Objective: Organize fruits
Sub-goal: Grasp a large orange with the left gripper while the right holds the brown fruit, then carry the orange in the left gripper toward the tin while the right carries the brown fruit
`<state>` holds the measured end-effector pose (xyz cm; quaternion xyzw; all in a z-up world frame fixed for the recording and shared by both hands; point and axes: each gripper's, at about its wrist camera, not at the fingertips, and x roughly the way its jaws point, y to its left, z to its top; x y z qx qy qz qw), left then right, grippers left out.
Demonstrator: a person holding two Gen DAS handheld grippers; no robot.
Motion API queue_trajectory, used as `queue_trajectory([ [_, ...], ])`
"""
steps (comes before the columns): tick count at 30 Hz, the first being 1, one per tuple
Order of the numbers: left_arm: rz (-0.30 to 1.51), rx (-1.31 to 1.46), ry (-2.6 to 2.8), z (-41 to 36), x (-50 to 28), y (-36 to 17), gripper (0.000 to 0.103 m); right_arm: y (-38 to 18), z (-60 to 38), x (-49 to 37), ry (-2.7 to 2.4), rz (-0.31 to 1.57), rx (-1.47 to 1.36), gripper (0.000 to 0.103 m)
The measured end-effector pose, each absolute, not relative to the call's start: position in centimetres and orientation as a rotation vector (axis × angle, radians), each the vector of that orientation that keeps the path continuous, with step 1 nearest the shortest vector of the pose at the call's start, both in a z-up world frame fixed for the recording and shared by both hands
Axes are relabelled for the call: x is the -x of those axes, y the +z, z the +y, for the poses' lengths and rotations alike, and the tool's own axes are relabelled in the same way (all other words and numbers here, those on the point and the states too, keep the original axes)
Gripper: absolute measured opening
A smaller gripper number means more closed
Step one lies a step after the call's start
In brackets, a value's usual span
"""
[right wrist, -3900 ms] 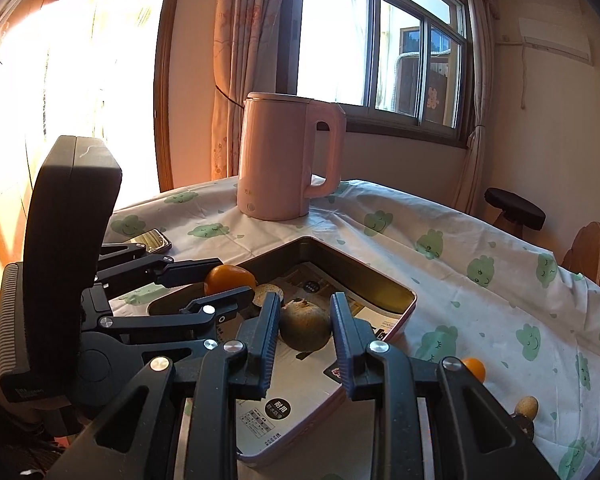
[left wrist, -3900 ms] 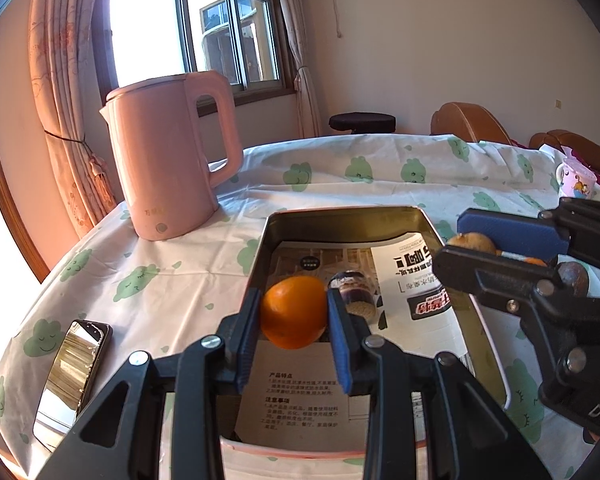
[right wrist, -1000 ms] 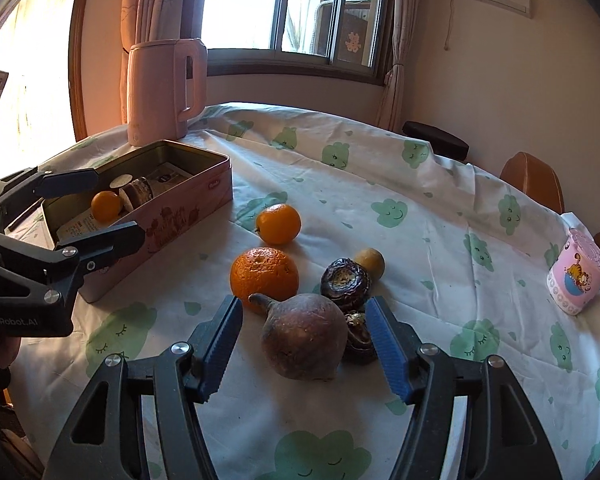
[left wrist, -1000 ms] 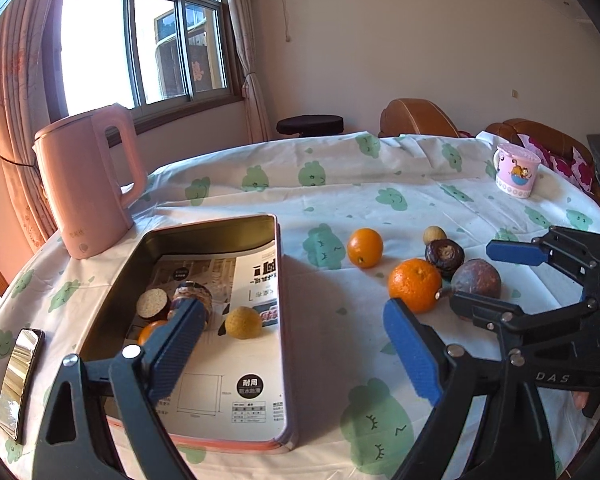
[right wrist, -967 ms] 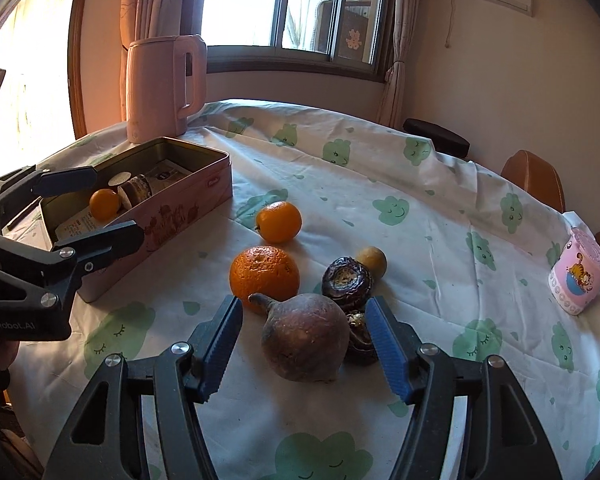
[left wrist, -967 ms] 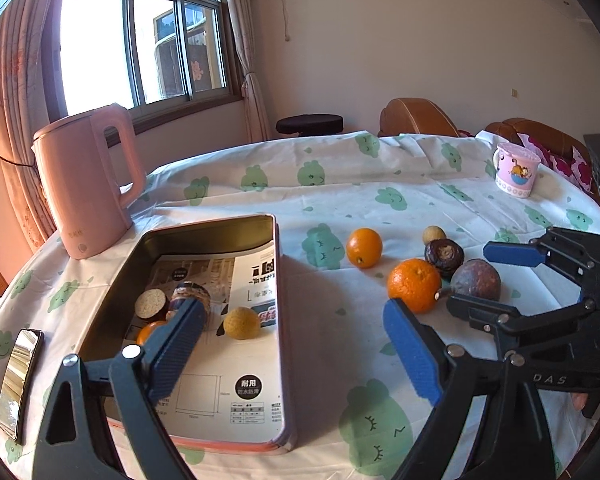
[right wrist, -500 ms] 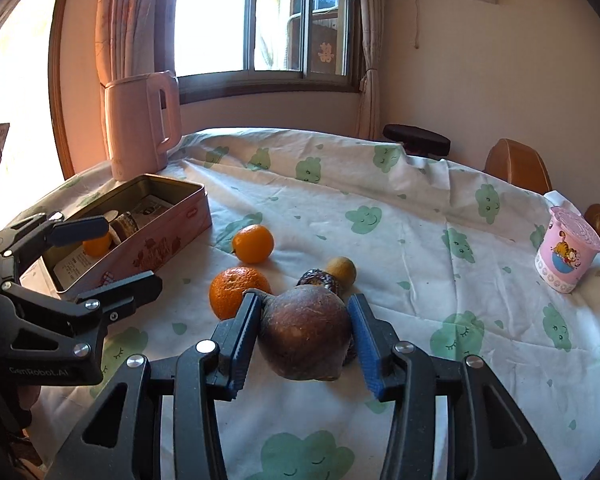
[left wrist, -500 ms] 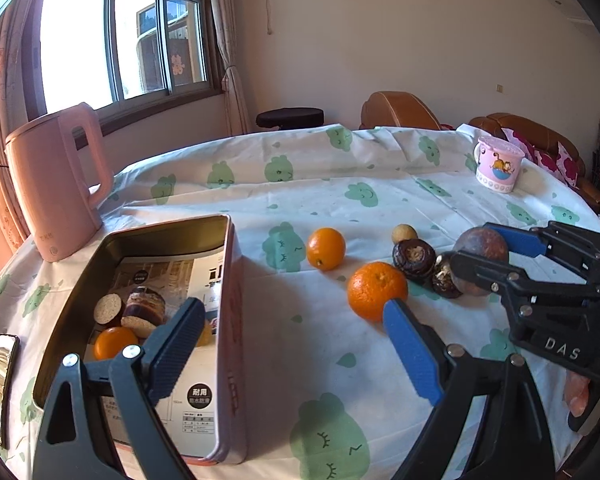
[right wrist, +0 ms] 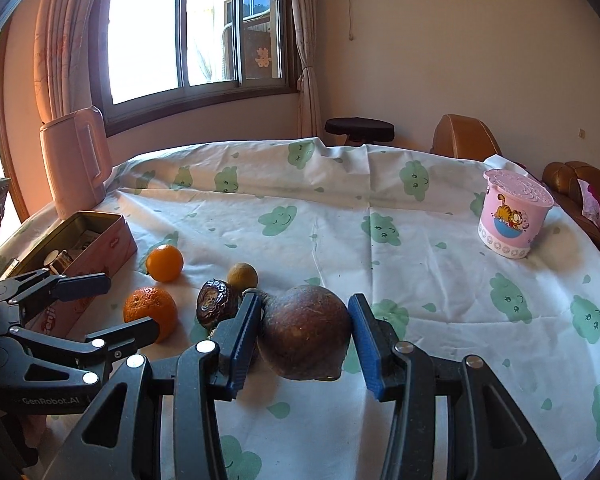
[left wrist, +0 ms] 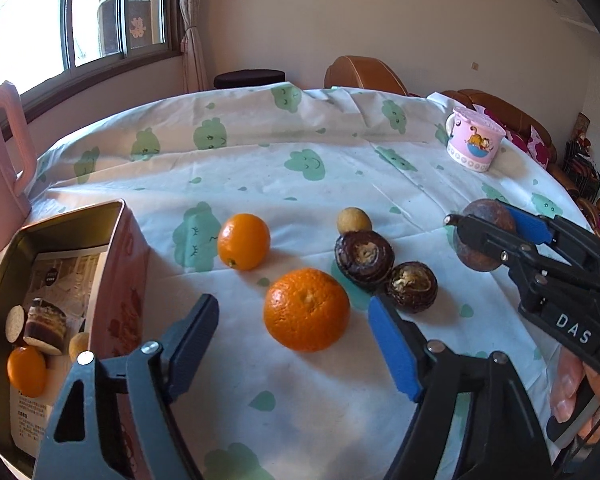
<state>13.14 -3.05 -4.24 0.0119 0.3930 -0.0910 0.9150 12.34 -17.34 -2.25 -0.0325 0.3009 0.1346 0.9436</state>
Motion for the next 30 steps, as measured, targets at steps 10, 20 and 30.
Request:
queue_trajectory([
  [10,0.838,0.011,-0.229,-2.9,-13.4,-4.7,0.049,-2.4,-17.9,-12.5,0.318,0.62,0.03,0.048],
  [20,0.735,0.019,-0.159,-2.0,-11.8,-3.4,0.049,-1.8,-17.7,-11.4,0.356,0.563,0.038,0.048],
  [30,0.67,-0.009,-0.13,-2.2,-10.9,-2.6,0.049,-1.5,-17.4,-10.7,0.366,0.522,0.056,0.048],
])
